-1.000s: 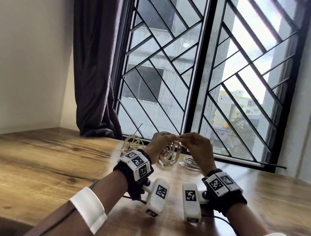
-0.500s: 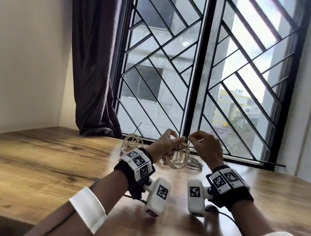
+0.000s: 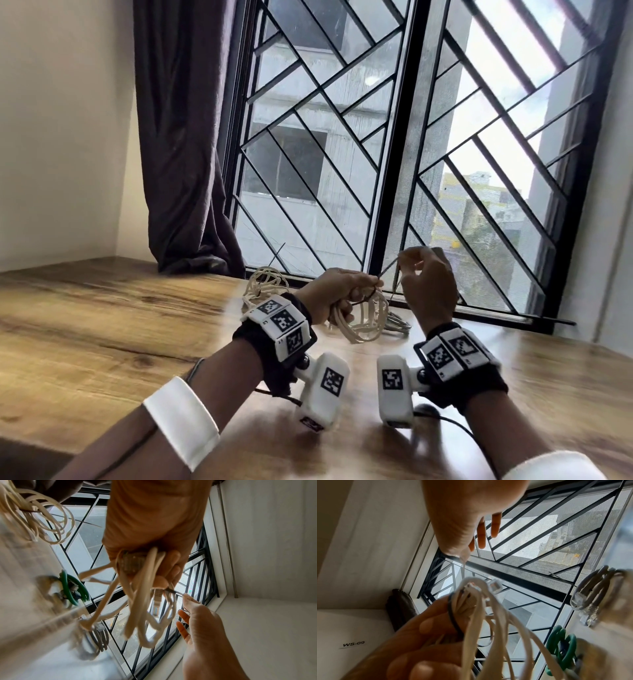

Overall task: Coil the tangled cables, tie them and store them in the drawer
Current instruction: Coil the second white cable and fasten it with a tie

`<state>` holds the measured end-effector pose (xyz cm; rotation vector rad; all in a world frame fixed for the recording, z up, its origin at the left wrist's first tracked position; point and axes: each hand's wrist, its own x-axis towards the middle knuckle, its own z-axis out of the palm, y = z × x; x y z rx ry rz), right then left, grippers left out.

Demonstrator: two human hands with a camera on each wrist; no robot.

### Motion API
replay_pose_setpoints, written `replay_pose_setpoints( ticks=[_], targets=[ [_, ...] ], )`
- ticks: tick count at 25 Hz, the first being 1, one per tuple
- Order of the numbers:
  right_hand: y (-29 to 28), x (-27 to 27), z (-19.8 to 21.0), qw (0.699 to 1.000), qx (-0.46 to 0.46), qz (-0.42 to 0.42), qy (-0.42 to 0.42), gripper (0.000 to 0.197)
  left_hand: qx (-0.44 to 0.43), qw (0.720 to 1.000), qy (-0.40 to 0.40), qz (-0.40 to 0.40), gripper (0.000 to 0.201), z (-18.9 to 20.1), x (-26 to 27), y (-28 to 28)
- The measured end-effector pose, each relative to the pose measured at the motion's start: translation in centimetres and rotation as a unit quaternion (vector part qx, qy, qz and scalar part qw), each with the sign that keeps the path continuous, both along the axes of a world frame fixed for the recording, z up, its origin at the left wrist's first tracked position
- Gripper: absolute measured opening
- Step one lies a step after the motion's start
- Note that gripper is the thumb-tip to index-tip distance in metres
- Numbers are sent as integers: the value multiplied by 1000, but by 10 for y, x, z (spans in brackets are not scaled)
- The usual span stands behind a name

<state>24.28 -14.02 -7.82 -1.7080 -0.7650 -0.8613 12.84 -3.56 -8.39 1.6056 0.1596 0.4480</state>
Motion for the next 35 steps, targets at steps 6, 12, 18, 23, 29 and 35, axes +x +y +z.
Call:
replay_pose_setpoints(
  ticks=[6, 12, 18, 23, 29, 35],
  targets=[
    [0, 10, -2, 971, 154, 162, 83, 10, -28, 1000, -6, 6, 14, -3, 0, 3],
    [9, -8, -12, 923, -40, 367, 103, 18, -105, 994, 9, -17, 25, -5, 2, 14],
    [-3, 27, -5, 993, 100, 42, 46, 22, 29, 994, 65, -81, 18, -2, 0, 3],
    [0, 23, -8, 954, 140, 223, 143, 18, 68, 996, 24, -43, 23, -6, 2, 5],
    [12, -5, -14, 906, -79, 394, 135, 14, 55, 998, 6, 15, 34, -6, 2, 8],
    [5, -2, -14, 926, -58, 351, 128, 11, 97, 994, -30, 34, 26, -4, 0, 2]
  ],
)
